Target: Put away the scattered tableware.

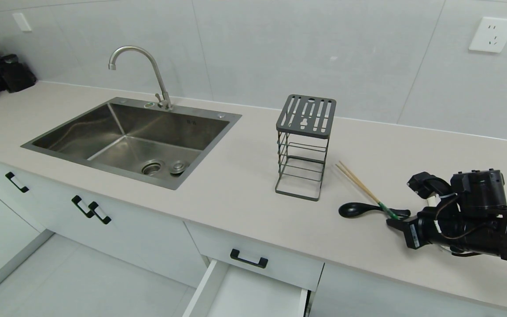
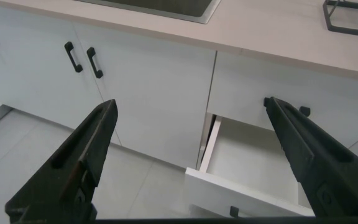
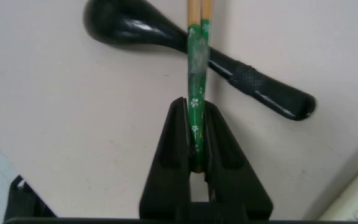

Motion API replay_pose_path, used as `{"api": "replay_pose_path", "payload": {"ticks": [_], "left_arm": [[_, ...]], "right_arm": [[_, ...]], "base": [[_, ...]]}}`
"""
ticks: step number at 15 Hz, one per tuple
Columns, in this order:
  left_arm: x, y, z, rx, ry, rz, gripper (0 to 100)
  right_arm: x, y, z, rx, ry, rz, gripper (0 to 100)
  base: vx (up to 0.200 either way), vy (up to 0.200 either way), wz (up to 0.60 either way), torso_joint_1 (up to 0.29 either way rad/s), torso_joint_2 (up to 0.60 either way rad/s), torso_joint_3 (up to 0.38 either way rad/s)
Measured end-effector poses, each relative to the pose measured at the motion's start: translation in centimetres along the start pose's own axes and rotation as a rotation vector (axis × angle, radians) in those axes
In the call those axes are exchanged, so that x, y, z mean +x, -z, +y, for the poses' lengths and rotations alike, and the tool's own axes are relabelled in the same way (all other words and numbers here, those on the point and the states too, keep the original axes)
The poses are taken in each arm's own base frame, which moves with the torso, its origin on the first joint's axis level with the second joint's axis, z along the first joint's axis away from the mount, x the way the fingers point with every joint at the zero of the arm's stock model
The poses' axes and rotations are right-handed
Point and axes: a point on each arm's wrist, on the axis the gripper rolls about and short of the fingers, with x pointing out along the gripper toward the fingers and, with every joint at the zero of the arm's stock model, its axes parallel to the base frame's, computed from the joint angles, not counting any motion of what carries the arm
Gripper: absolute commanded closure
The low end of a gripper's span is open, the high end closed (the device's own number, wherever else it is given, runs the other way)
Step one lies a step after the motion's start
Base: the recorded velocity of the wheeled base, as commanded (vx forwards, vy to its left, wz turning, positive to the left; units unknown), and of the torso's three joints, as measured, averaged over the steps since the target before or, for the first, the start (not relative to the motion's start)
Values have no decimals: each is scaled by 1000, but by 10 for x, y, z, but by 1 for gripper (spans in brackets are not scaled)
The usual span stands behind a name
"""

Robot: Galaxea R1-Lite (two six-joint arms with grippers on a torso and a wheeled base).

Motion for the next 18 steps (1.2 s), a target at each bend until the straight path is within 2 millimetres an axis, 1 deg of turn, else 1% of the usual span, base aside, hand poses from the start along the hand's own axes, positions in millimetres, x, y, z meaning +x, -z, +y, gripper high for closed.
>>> {"api": "replay_pose_path", "payload": {"ticks": [4, 7, 11, 15, 18], "left_arm": [[0, 0, 0, 0, 0, 0, 0], [0, 0, 0, 0, 0, -1, 0], [0, 0, 0, 0, 0, 1, 0], [0, 0, 0, 0, 0, 1, 0], [0, 0, 0, 0, 0, 1, 0]], "right_arm": [[-4, -2, -5, 7, 19, -17, 100], [-13, -7, -5, 4, 24, -46, 100], [-41, -14, 1, -12, 34, -123, 100], [-79, -18, 10, -44, 37, -223, 100], [-101, -21, 26, -83, -1, -293, 100]], "base": [[0, 0, 0, 0, 0, 0], [0, 0, 0, 0, 0, 0], [0, 0, 0, 0, 0, 0], [0, 0, 0, 0, 0, 0], [0, 0, 0, 0, 0, 0]]}}
